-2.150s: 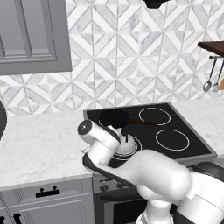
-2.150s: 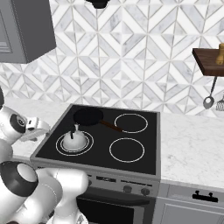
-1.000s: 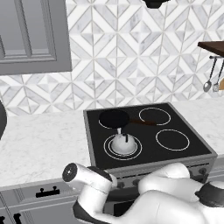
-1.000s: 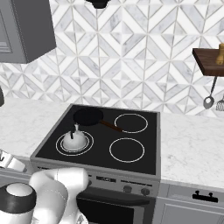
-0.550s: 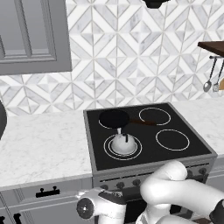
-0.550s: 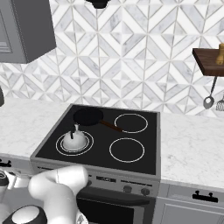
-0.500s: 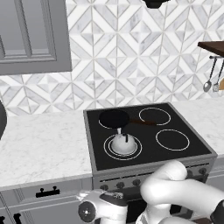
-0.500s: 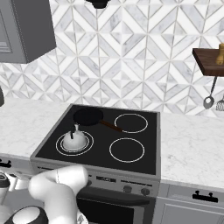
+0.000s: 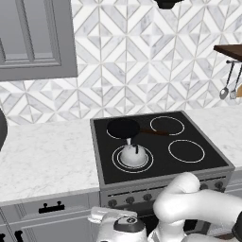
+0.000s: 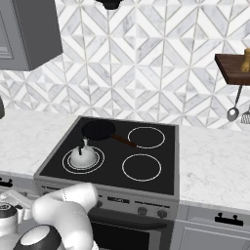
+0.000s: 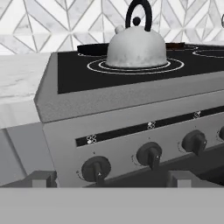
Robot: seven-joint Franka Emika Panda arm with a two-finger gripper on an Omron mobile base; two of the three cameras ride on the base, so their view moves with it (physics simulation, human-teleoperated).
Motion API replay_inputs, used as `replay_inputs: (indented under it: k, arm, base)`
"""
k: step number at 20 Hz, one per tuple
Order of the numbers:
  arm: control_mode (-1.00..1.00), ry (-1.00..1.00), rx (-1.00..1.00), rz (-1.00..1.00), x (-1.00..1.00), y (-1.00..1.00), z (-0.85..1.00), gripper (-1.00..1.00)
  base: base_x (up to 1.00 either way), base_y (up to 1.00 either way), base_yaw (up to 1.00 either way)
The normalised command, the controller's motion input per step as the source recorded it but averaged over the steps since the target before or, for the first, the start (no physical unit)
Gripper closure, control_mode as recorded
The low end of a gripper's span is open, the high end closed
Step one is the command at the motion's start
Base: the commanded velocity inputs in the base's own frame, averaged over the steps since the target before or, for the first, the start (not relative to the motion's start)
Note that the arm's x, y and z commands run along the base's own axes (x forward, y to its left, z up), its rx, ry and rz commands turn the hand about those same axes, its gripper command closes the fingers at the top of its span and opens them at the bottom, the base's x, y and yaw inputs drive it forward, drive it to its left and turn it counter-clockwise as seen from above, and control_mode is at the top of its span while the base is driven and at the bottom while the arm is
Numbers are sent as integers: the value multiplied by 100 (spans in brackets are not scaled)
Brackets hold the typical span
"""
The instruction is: Pick the kettle from the counter and place it on a stove burner. Then turn the burner on.
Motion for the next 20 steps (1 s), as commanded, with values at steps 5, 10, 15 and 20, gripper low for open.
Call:
replay_inputs:
  k: [5,10,15,20]
  arm:
    - [-100,-22,0,0,0,1,-13,-100]
    - [-100,-17,-1,0,0,0,-3,-100]
    - [-100,-2,-9,6,3,0,0,-100]
    - [-100,2,-4,7,3,0,-1,-100]
  base:
    - [0,0,0]
    - [0,0,0]
    - [0,0,0]
    - [0,0,0]
